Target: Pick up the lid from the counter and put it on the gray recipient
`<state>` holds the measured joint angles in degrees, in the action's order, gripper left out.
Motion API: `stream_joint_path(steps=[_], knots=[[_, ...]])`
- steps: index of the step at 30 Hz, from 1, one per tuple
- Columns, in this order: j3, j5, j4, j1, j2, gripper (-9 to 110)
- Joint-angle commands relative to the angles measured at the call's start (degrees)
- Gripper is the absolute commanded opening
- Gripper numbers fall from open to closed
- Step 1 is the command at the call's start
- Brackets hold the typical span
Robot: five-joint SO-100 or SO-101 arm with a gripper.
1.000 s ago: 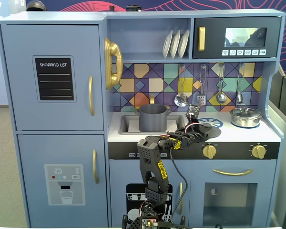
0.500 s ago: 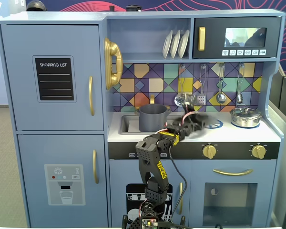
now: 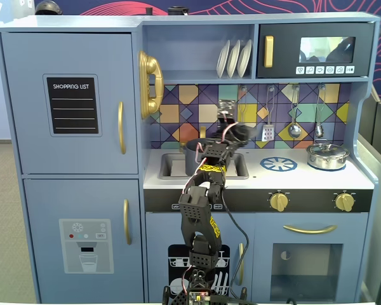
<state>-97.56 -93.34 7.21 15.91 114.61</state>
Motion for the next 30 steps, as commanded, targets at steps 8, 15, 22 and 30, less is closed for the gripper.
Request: stream_joint_path(steps=[8, 15, 22, 30], knots=[[2.2, 2.9, 1.8, -11.6, 4.7, 0], [-1.8, 2.6, 1.6, -13.7, 6.9, 0], [-5.3, 2.4, 0.7, -13.7, 8.1, 0], [-7.2, 1.9, -0.7, -13.8, 7.9, 0]])
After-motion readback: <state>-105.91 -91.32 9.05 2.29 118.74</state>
